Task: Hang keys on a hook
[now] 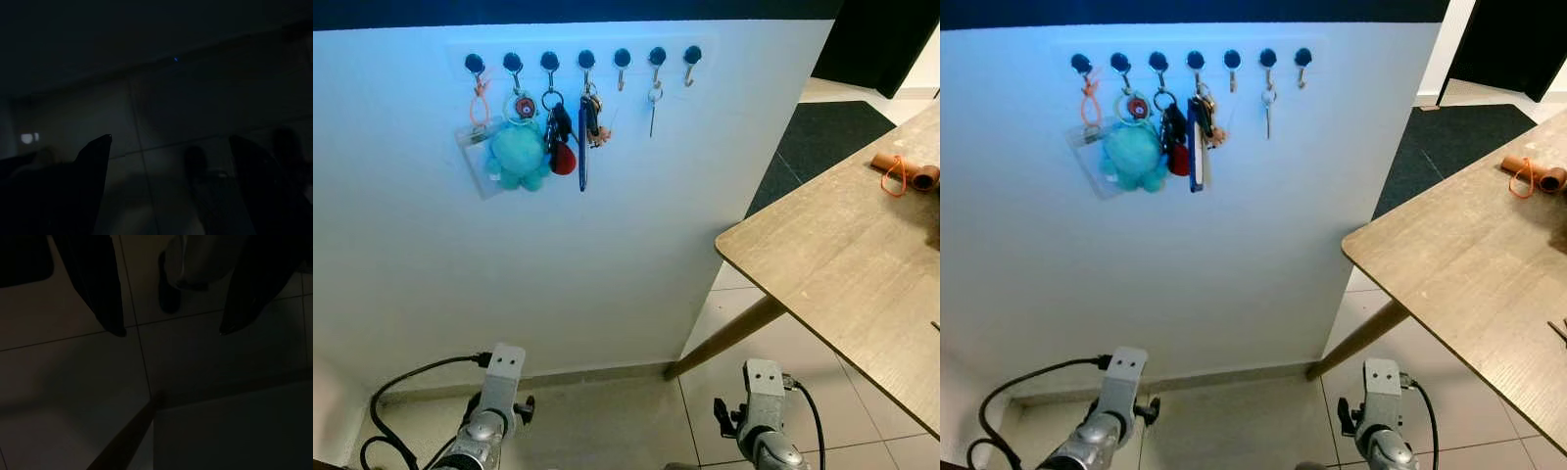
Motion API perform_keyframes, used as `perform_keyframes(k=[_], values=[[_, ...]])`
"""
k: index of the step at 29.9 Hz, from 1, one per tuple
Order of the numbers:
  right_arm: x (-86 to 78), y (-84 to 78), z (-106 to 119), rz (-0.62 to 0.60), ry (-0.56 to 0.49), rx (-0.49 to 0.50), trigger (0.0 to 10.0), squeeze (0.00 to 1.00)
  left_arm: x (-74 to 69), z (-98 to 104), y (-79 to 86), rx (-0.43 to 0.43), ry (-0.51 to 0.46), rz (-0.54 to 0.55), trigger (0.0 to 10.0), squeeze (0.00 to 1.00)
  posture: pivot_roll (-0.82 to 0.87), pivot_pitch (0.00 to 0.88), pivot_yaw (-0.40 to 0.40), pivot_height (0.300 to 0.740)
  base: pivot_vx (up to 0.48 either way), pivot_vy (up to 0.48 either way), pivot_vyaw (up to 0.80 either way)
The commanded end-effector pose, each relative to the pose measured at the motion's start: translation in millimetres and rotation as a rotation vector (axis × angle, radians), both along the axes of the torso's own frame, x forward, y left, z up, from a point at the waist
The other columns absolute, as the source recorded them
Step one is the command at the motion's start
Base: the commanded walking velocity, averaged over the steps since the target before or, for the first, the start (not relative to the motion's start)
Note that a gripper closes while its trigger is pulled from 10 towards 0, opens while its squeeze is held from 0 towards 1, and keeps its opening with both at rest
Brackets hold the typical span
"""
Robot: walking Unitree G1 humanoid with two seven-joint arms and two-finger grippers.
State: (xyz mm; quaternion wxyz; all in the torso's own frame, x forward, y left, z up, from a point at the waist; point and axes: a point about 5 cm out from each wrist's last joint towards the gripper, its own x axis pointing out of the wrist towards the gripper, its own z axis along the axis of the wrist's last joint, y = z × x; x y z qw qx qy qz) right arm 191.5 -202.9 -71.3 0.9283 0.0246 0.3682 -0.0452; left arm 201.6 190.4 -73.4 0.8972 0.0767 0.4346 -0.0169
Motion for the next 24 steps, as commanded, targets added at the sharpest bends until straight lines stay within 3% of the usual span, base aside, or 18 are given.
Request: perform_keyframes(k=[1, 24], values=[[-3.0, -0.8, -2, 0.000, 0.019, -0.009, 10.0, 0.00, -2.1, -2, -5.0, 0.013, 0.023, -0.030, 10.0, 0.00, 0.02, 0.014, -0.001, 0.740, 0.000, 0.000, 0.00], [-15.8, -3.7, -9, -0.003, 0.083, -0.026, 10.0, 0.00, -10.6, -6, 0.9, 0.027, 0.061, -0.049, 10.0, 0.00, 0.02, 0.000, 0.011, 0.740, 0.000, 0.000, 0.00]])
